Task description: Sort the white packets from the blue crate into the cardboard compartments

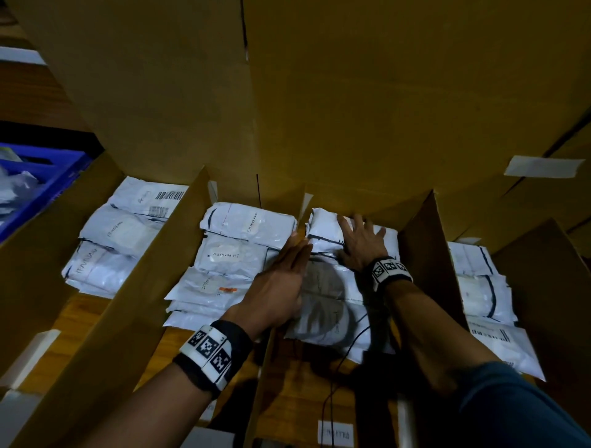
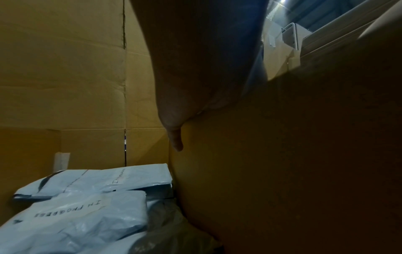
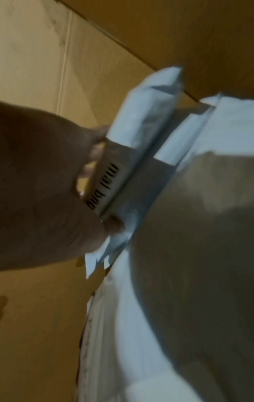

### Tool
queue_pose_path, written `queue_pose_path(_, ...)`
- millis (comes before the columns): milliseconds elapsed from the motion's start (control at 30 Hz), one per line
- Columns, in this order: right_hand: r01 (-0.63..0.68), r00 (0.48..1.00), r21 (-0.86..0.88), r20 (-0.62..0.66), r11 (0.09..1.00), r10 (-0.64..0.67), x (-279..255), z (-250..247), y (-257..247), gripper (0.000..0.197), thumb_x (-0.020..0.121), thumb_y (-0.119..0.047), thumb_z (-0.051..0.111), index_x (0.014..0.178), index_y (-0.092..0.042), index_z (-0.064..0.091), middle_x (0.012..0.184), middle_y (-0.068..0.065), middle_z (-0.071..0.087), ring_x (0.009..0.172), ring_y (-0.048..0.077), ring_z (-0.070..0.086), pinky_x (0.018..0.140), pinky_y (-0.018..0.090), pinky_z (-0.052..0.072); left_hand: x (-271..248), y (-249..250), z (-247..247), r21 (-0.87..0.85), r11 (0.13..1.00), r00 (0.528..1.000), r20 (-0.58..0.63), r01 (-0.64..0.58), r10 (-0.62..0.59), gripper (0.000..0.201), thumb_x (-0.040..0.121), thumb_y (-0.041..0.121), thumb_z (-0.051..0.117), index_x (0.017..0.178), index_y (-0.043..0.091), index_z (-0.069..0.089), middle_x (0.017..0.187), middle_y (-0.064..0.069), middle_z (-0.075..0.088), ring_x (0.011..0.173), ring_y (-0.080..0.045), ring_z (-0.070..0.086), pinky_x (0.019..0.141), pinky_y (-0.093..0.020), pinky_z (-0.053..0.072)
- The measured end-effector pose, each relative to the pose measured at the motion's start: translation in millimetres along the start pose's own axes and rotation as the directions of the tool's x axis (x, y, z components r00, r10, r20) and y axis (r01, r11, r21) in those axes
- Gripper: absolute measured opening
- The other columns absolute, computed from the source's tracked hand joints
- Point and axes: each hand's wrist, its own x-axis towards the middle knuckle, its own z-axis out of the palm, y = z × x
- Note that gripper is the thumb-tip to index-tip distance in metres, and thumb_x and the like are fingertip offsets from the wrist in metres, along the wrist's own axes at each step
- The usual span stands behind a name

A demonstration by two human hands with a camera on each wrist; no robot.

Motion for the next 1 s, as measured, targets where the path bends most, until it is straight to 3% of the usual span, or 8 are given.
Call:
queue_pose_path(133,0.022,0.984,-0.106,-0.173,0.994,-0.04,-2.4,-3.5,-4.2,0.085,0.096,-0.055,0.064,0.164,-0.028,0.02,0.156,0.017,0.037,0.129,0.046,0.047,0.106,0.065,0.041,0.2,-1.2,0.4,0.01,1.0,1.0,0.002,-0.007,0.007,0.094,0.095,0.009,0.058,0.17,0.016,0.002,0.177,0.003,-0.008,0.154,-0.005,-0.025,0.125,-0.028,0.023)
queue_pose_path(267,-0.005,0.984,-0.096,-0.177,0.995,-0.013,-1.2,-0.2,-9.6,0.091,0.095,-0.049,0.069,0.167,-0.031,0.015,0.161,0.02,0.028,0.14,0.048,0.036,0.113,0.07,0.032,0.9,0.5,2.6,-0.003,1.0,1.0,0.006,-0.003,0.003,0.095,0.095,0.006,0.059,0.17,0.017,0.001,0.177,0.003,-0.01,0.157,-0.008,-0.022,0.125,-0.03,0.025)
queue_pose_path(400,-0.021,0.982,-0.118,-0.191,0.993,-0.002,-2.7,1.7,-9.6,0.084,0.101,-0.072,0.043,0.168,-0.034,0.011,0.166,0.021,0.024,0.147,0.05,0.026,0.117,0.066,0.021,0.7,-0.3,1.5,0.002,1.0,1.0,0.021,-0.001,0.001,0.098,0.094,0.007,0.061,0.169,0.018,0.0,0.177,0.003,-0.01,0.161,-0.012,-0.019,0.125,-0.031,0.026)
queue_pose_path(533,-0.011,0.974,-0.134,-0.226,0.991,-0.02,-2.8,-1.6,-10.4,0.079,0.101,-0.074,0.016,0.168,-0.032,0.019,0.151,0.019,0.043,0.122,0.041,0.044,0.099,0.055,0.038,-0.2,-3.6,1.0,0.008,1.0,1.0,0.022,0.008,-0.009,0.098,0.096,0.009,0.061,0.169,0.019,-0.003,0.177,0.003,-0.012,0.159,-0.01,-0.02,0.125,-0.031,0.027)
queue_pose_path(667,0.002,0.981,-0.146,-0.19,0.989,-0.03,-2.7,0.9,-12.6,0.068,0.107,-0.054,0.04,0.166,-0.033,0.016,0.154,0.018,0.038,0.125,0.042,0.044,0.097,0.055,0.044,-0.5,-0.9,0.6,0.011,1.0,1.0,0.009,0.007,-0.007,0.095,0.096,0.01,0.059,0.169,0.019,-0.001,0.177,0.003,-0.011,0.155,-0.006,-0.023,0.124,-0.029,0.026)
queue_pose_path(833,-0.013,0.996,-0.108,-0.09,0.994,0.004,-5.0,-0.2,-21.2,0.091,0.087,-0.04,0.079,0.158,-0.032,0.025,0.154,0.018,0.032,0.127,0.044,0.043,0.096,0.058,0.048,1.3,2.6,0.9,0.009,1.0,1.0,0.01,0.005,-0.005,0.093,0.098,0.007,0.058,0.169,0.018,0.0,0.177,0.002,-0.01,0.151,-0.003,-0.026,0.124,-0.029,0.025)
queue_pose_path(900,-0.017,0.997,-0.088,-0.081,0.996,0.009,-5.5,1.7,-22.1,0.097,0.084,-0.038,0.083,0.16,-0.033,0.022,0.155,0.017,0.03,0.127,0.042,0.042,0.095,0.058,0.049,1.3,4.5,-0.1,-0.001,1.0,1.0,0.011,0.007,-0.007,0.093,0.098,0.008,0.058,0.169,0.018,0.0,0.177,0.001,-0.011,0.153,-0.004,-0.026,0.124,-0.029,0.024)
queue_pose_path(1000,0.007,0.996,-0.053,-0.085,0.999,-0.012,-6.7,0.5,-18.7,0.082,0.099,-0.04,0.066,0.165,-0.033,0.017,0.161,0.017,0.025,0.131,0.043,0.04,0.101,0.059,0.047,1.2,7.3,-1.7,-0.009,1.0,1.0,0.016,0.017,-0.017,0.095,0.097,0.008,0.06,0.17,0.019,0.001,0.177,0.0,-0.012,0.162,-0.013,-0.011,0.122,-0.031,0.031)
